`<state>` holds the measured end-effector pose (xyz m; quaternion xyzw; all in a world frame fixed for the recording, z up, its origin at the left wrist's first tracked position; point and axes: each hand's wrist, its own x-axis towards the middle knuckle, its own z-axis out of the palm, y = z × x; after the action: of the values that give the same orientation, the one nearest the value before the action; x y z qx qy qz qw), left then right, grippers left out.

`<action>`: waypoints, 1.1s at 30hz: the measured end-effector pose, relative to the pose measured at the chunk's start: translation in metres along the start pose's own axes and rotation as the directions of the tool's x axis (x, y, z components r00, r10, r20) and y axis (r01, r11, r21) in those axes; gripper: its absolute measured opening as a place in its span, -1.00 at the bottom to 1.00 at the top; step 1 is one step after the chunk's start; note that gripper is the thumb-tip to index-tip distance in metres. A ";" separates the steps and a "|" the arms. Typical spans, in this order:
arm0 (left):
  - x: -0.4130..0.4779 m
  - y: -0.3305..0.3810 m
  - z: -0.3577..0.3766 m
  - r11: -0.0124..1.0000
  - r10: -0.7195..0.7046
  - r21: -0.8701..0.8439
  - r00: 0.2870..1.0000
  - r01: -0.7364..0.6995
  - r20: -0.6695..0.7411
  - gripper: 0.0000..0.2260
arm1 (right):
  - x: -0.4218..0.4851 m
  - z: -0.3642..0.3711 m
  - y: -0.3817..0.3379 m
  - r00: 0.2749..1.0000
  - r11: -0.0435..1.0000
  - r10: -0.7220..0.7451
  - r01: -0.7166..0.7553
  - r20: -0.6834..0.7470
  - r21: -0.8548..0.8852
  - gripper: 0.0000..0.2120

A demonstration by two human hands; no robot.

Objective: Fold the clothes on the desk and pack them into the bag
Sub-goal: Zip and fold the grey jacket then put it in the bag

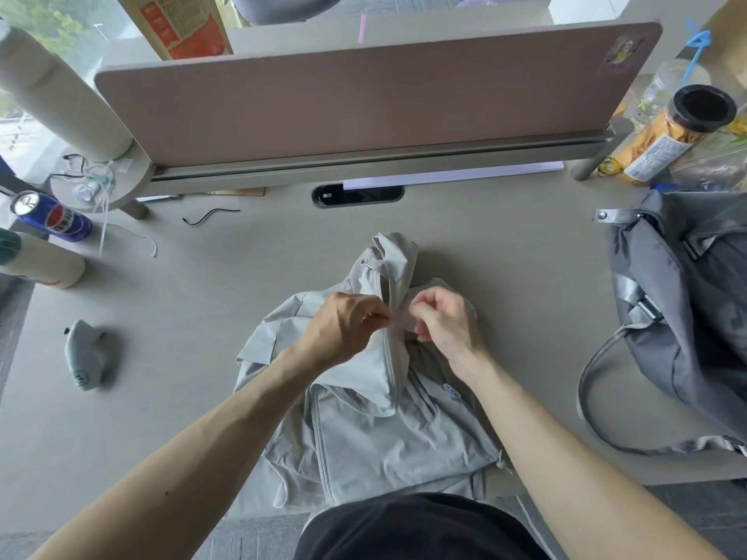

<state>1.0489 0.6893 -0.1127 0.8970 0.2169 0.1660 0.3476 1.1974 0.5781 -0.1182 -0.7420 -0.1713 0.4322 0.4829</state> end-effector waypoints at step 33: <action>0.019 0.023 0.031 0.940 0.094 0.236 0.850 -0.247 0.518 -0.76 | 0.064 -0.048 -0.033 0.991 0.835 -0.118 0.067 -0.059 -0.546 -0.82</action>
<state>1.0849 0.6664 -0.1161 0.9664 0.0605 -0.0750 0.2383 1.2777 0.6097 -0.1127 -0.8579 -0.3004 0.3083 0.2804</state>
